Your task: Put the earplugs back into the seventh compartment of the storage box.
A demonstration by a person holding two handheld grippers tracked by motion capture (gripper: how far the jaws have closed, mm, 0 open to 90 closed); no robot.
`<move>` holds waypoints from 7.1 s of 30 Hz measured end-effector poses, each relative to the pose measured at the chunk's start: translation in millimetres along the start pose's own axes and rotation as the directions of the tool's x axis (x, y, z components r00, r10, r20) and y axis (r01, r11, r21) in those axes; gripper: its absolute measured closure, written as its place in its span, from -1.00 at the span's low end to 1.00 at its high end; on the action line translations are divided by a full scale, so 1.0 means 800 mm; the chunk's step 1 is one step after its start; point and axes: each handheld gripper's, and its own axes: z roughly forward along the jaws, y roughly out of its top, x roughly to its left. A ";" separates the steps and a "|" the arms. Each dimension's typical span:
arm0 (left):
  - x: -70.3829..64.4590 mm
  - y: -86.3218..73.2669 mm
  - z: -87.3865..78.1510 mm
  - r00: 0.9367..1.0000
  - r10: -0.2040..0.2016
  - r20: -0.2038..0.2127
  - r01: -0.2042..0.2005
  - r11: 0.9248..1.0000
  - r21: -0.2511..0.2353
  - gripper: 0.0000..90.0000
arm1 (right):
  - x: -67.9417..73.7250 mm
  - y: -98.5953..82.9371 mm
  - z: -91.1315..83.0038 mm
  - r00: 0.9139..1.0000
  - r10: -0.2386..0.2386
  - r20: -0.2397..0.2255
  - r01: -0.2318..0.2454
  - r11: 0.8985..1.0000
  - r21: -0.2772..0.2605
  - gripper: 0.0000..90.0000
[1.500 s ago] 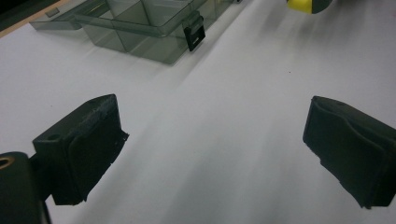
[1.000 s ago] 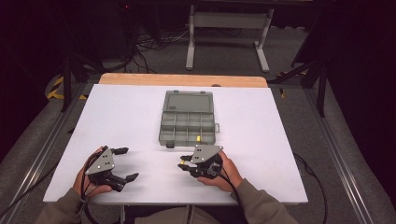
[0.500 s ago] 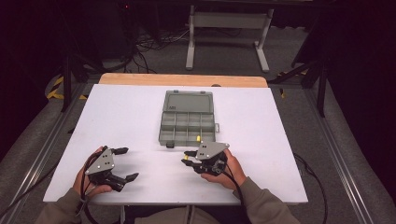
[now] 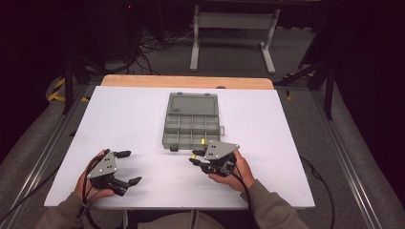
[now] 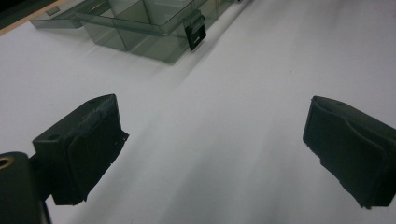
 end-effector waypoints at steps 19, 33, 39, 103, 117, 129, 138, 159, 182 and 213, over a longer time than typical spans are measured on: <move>0.000 0.000 0.000 1.000 0.002 0.000 -0.002 1.000 0.000 -0.88 | -0.016 -0.002 -0.008 0.998 0.013 0.064 -0.012 1.000 -0.010 0.57; 0.000 0.000 0.001 1.000 0.000 0.003 0.000 1.000 0.004 -0.88 | -0.041 -0.005 -0.004 0.992 0.054 0.117 -0.052 0.998 -0.022 0.57; 0.001 -0.001 0.002 1.000 0.000 0.004 0.000 1.000 0.009 -0.88 | -0.053 -0.007 0.001 0.988 0.079 0.134 -0.075 0.997 -0.031 0.56; -0.002 0.003 -0.001 0.999 0.008 -0.034 -0.009 1.000 -0.022 -0.61 | -0.072 -0.011 0.017 0.975 0.129 0.180 -0.126 0.992 -0.030 0.28; -0.002 0.007 -0.005 0.999 0.012 -0.048 -0.014 0.999 -0.044 -0.10 | -0.051 -0.024 -0.029 0.980 0.096 0.175 -0.091 0.995 -0.038 0.44; -0.002 0.008 -0.008 0.999 0.005 -0.043 -0.008 0.999 -0.053 0.55 | -0.033 -0.041 -0.046 0.990 0.060 0.129 -0.062 0.998 0.014 0.90; -0.001 0.009 -0.011 0.999 0.014 -0.041 -0.016 0.999 -0.035 0.98 | -0.024 -0.054 -0.060 0.993 0.043 0.113 -0.047 0.998 0.036 1.00; 0.034 0.019 0.000 0.999 0.019 -0.051 -0.018 1.000 0.020 1.00 | -0.052 -0.091 -0.092 0.969 0.103 0.223 -0.120 0.991 0.066 1.00; 0.096 0.058 0.017 0.995 0.031 -0.092 -0.027 0.999 0.043 1.00 | -0.114 -0.077 -0.095 0.944 0.136 0.301 -0.174 0.979 0.102 1.00; 0.177 0.136 0.103 0.996 0.022 -0.090 -0.013 0.994 0.108 1.00 | -0.220 -0.044 -0.032 0.924 0.196 0.328 -0.257 0.954 0.154 1.00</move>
